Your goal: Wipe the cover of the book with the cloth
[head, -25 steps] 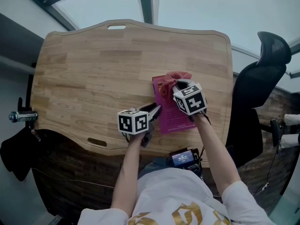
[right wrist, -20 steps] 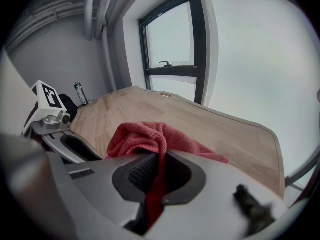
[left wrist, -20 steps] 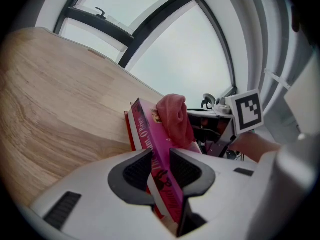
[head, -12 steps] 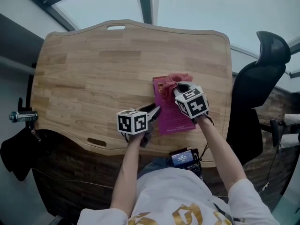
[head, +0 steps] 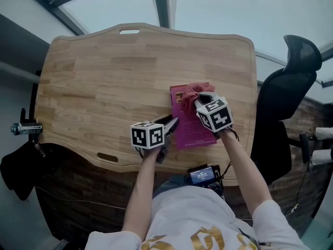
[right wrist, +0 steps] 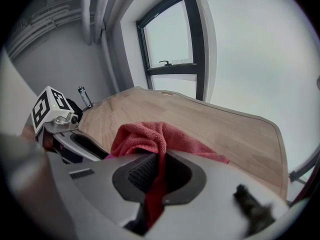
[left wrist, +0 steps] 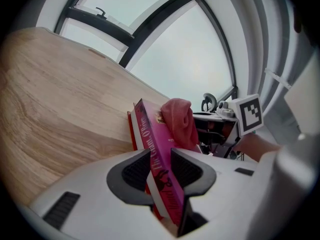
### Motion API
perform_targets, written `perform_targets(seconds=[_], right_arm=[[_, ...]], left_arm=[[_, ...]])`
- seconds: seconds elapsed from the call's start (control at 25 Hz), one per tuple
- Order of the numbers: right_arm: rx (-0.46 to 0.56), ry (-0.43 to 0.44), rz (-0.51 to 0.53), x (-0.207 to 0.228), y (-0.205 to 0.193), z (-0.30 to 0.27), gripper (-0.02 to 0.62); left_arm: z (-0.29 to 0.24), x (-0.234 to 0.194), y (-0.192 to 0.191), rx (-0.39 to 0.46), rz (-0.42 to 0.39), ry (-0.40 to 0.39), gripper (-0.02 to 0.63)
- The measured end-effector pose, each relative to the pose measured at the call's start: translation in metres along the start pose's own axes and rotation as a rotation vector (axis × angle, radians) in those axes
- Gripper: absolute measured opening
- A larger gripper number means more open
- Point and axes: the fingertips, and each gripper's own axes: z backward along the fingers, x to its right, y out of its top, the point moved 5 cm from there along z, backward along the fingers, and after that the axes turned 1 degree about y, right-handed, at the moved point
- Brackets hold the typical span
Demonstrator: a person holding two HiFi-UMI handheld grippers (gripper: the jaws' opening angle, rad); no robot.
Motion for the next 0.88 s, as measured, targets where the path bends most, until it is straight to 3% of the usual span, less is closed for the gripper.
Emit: perform_targets(seconds=[0.88], right_arm=[[0.013, -0.078, -0.003, -0.007, -0.021, 0.018, 0.041]], left_arm=[[0.0, -0.001, -0.001, 0.012, 0.02, -0.006, 0.134]])
